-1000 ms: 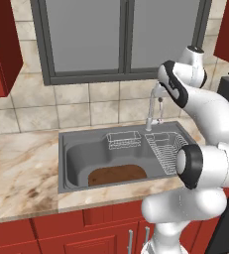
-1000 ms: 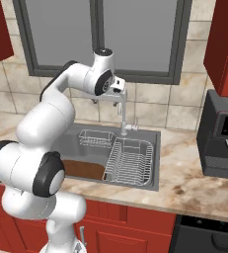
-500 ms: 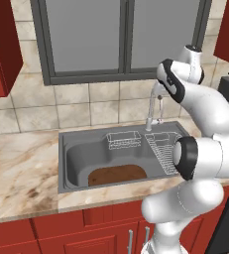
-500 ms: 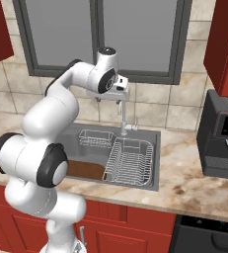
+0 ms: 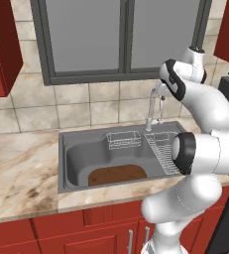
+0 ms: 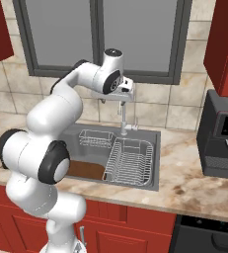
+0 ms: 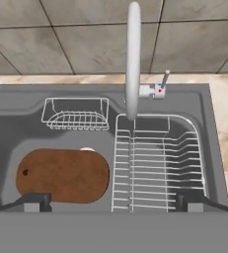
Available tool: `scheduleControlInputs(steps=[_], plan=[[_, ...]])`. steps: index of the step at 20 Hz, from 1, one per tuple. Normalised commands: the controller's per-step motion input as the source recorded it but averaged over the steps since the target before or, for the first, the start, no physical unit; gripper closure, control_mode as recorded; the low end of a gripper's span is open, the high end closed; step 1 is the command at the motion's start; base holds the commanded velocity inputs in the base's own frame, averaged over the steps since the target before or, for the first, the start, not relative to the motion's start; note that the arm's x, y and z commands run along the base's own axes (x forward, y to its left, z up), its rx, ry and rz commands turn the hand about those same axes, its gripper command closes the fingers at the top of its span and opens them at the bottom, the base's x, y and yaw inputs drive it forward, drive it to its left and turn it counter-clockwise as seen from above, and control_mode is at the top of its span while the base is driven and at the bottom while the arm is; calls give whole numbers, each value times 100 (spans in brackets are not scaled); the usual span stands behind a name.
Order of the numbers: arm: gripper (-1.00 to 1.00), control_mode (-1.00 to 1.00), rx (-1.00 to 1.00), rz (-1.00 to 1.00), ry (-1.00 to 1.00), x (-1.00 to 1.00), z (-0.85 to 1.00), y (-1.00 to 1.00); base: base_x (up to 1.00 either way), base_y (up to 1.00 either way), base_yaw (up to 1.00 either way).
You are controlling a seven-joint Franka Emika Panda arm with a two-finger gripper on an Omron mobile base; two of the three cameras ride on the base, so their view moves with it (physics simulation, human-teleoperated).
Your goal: Turn on the sink faucet with hot water and rinse the cutting board for ten seconds, then turn off the faucet. Push the cutting board to reach the water if necessary.
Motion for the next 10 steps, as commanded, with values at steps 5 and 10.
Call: scheduleControlInputs(steps=[5,10], plan=[[-100,-100,0,0,0,0,-16,0,0,0,0],[-100,-100,0,0,0,5,-14,0,0,0,0]])
